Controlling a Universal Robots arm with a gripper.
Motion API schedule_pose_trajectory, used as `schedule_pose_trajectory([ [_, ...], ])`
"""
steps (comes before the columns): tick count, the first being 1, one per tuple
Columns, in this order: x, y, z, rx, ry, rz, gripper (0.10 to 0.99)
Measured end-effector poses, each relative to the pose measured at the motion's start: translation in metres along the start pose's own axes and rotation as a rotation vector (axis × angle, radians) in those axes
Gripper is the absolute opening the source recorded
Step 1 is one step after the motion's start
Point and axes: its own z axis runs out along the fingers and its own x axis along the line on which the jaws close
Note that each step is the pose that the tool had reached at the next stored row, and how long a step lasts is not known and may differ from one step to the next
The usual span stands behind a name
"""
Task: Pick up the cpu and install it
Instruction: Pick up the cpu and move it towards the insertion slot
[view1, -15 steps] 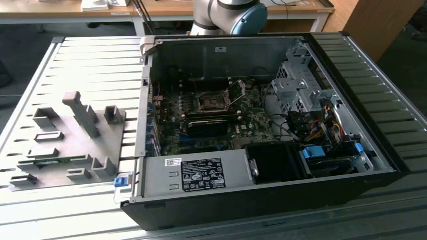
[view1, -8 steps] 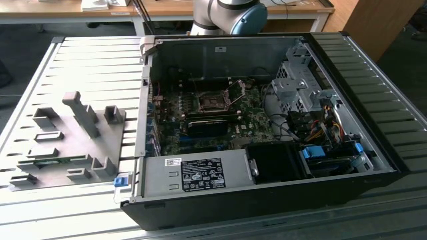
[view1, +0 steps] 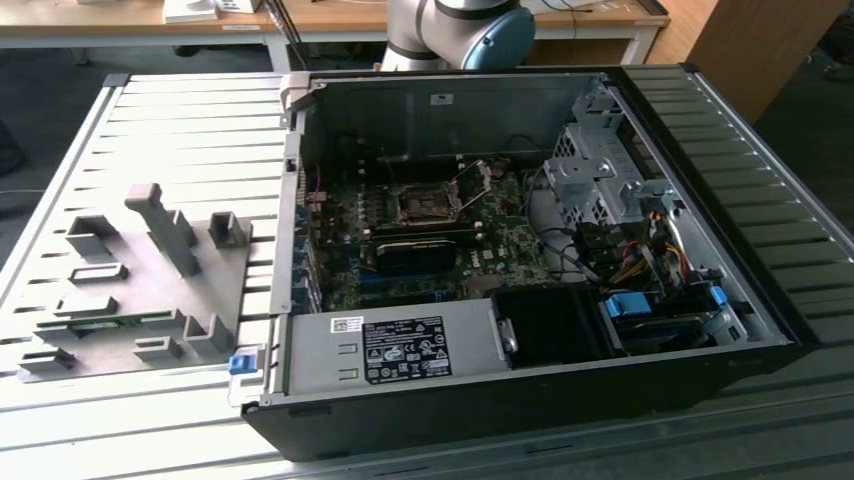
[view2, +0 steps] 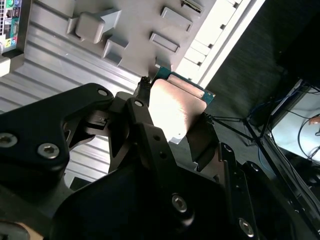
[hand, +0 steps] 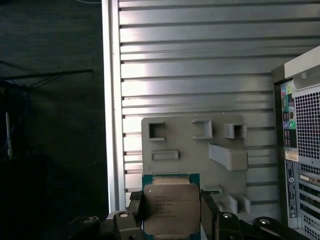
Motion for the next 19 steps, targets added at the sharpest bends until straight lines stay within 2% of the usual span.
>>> schedule_pose_trajectory([
  [6, 0.0000, 0.0009, -0.0131, 0.000, -0.0002, 0.000, 0.545],
  [9, -0.0026, 0.0016, -0.0134, 0.000, -0.0001, 0.000, 0.545],
  [13, -0.0145, 0.0046, -0.0123, 0.000, -0.0002, 0.000, 0.545],
  [19, -0.0384, 0.0079, -0.0107, 0.000, -0.0001, 0.000, 0.545],
])
